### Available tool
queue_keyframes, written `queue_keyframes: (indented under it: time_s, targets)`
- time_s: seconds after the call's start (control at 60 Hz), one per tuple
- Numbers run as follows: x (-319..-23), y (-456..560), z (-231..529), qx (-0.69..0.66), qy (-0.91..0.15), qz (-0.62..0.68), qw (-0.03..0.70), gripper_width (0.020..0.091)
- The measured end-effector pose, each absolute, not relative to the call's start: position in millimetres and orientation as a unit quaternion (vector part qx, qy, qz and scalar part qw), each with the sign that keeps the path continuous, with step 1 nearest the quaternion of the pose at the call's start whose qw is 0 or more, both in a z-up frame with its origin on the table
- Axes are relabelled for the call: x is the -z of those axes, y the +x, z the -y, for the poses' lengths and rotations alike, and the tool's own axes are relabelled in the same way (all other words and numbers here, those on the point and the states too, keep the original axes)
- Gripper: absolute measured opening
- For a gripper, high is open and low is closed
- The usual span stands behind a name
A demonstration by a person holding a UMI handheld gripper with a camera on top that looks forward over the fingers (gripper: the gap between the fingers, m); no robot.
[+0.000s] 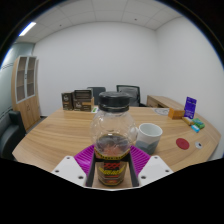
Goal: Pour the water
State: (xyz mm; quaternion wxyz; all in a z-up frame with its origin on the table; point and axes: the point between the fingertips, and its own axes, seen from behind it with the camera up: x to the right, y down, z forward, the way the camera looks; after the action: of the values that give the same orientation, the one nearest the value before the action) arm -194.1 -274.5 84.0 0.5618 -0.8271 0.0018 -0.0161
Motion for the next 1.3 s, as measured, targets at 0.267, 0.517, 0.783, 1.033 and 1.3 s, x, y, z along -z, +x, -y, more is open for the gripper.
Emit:
queue_keyframes:
  time_s: [0.267, 0.517, 0.783, 1.033, 1.3]
  targets:
    - [-92.7, -203.4, 265.2, 0.020, -0.819, 0.026, 0.572, 0.0356]
    - [-176.6, -242.3, 230.7, -0.181, -0.781, -0.082, 0.593, 0.0355]
    - [-241.7, -210.2, 170.9, -0.554, -0.584, -0.392, 0.445, 0.0351]
    - [-194.0, -180.7, 137.1, -0.663, -0.434, -0.536, 0.289, 0.0352]
    - [-179.9, -180.8, 141.5, -0.638, -0.493, -0.519, 0.285, 0.0353]
